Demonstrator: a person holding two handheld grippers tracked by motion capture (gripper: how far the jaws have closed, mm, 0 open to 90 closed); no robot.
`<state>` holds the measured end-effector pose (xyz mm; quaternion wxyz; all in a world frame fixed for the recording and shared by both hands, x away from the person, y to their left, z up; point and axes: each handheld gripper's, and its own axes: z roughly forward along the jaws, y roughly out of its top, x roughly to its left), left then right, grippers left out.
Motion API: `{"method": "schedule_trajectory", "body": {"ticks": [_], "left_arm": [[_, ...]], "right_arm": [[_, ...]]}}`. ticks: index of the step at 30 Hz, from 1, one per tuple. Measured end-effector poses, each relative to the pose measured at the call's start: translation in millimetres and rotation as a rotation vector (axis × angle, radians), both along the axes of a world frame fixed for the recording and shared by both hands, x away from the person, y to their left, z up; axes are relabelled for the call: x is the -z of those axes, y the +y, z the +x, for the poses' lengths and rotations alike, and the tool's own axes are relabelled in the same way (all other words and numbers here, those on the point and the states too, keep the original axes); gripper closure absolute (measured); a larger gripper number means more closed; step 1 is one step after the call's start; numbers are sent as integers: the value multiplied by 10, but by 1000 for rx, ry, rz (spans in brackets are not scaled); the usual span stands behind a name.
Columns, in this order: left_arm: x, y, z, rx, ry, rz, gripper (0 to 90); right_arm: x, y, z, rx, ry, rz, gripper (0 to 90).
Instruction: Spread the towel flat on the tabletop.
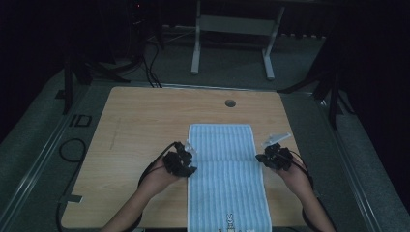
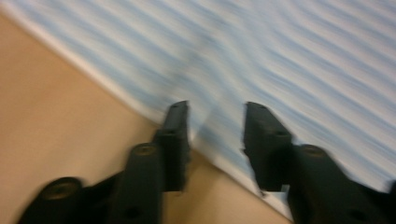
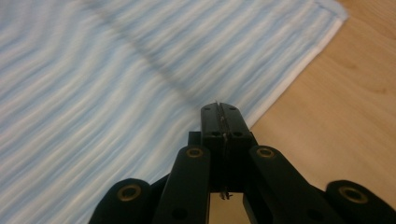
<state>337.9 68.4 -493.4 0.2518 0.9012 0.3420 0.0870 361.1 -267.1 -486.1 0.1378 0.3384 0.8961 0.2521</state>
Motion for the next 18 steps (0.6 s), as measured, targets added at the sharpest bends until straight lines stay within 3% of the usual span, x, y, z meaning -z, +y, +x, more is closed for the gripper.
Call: {"method": "schedule_trajectory", "body": {"ticks": [1,2,3,4,8,9,10,12,18], "left_arm": [[0,0,0,0,0,0,673],[71,-27,179,-25,-4,37,674],[71,-27,179,-25,-4,37,675],[165,-60,310,-33,19,34,695],[342,-137,457,-35,59,39,693],[342,-137,457,-35,59,39,693],[367,-144,498,-32,66,3,685],[365,-151,517,-34,67,7,683],[386,-185,712,-48,27,1,661]], "right_arm": [[0,0,0,0,0,0,895],[79,43,153,19,19,-7,894],[79,43,153,19,19,-7,894],[170,89,265,32,43,-12,894],[331,178,371,31,83,-44,892],[331,178,371,31,83,-44,892],[400,201,419,33,102,-63,890],[413,193,468,51,107,-41,889],[420,182,646,101,91,-40,889]]}}
